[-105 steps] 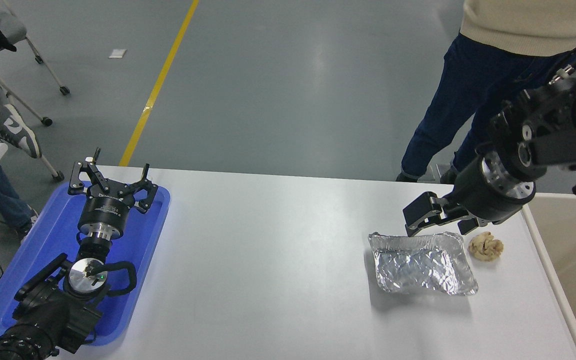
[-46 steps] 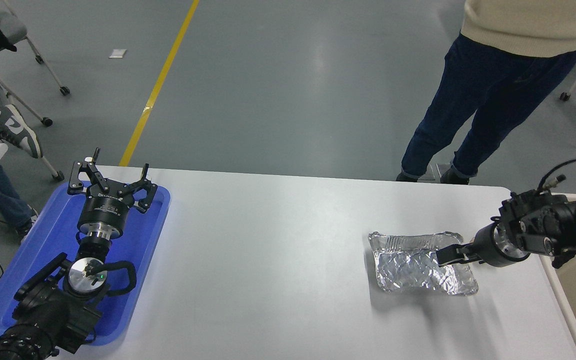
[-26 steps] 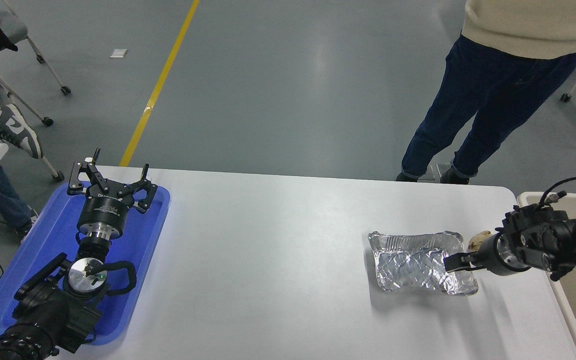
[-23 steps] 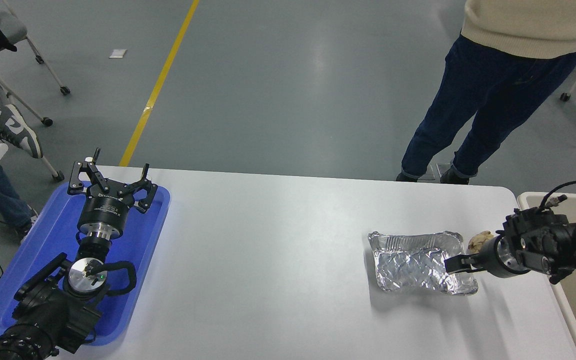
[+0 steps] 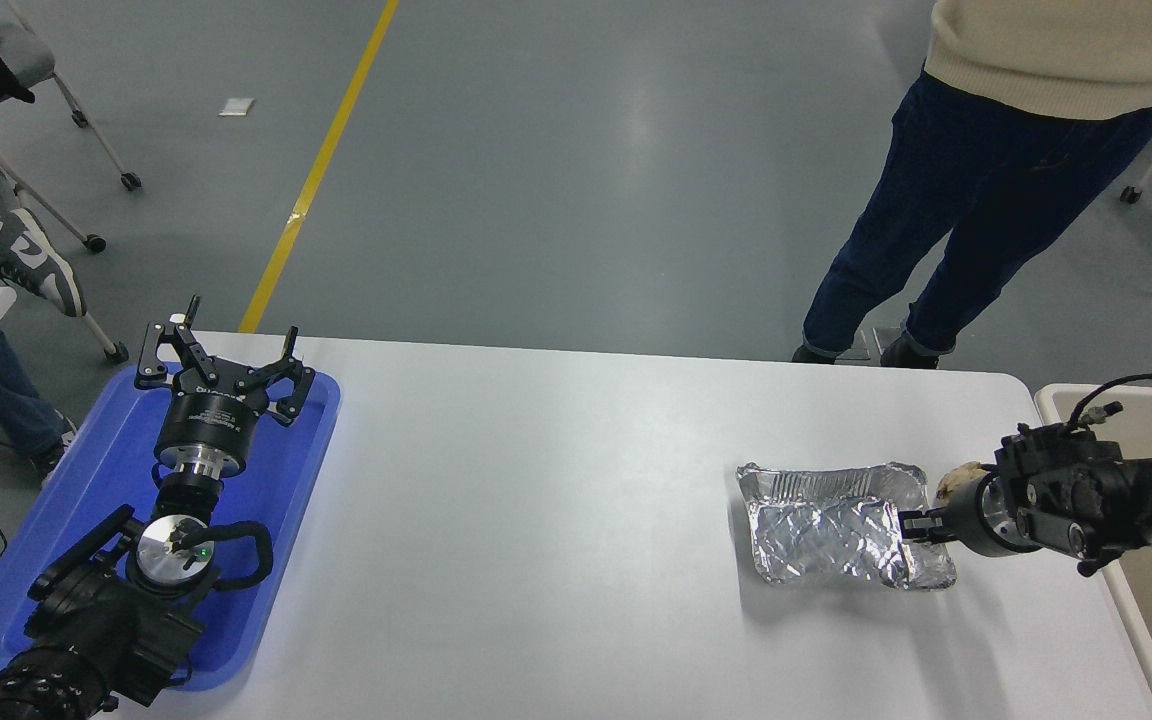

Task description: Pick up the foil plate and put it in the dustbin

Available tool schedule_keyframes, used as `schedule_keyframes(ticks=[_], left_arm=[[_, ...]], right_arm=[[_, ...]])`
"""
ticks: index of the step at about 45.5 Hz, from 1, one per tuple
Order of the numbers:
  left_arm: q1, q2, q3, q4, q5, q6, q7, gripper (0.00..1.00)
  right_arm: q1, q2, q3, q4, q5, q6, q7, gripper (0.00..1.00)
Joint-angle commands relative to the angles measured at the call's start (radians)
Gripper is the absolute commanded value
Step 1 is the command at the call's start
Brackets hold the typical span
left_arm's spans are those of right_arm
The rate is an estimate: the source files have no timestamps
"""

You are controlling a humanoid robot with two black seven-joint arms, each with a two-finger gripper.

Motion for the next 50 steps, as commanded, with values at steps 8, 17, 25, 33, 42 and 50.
schedule_keyframes(ticks=[8,17,25,33,42,50], left_arm=[[0.0,0.0,0.0,0.0,0.0,0.0,0.0,1.0],[0.0,0.0,0.0,0.0,0.0,0.0,0.0,1.0],[0.0,0.0,0.002,0.0,0.002,0.0,0.0,1.0],[0.0,0.0,0.002,0.0,0.002,-0.002,0.002,1.0],[0.0,0.0,0.002,0.0,0.002,0.0,0.002,1.0],[0.0,0.0,0.002,0.0,0.002,-0.002,0.002,1.0]], right_arm=[[0.013,0.002,0.037,0.014,-0.01,0.005,0.006,0.0],[0.106,-0.027,0.033,0.097,-0.01,0.02,0.032,0.0],[0.315,-0.134,0.027,0.297,-0.061,0.059,0.035,0.0],[0.554,-0.251,0.016,0.531,-0.098,0.105,0.03,0.0],[0.81,-0.288,-0.079,0.641,-0.099,0.226,0.033,0.0],[1.037,-0.286,-0.16,0.704,-0.099,0.361,0.035,0.0]])
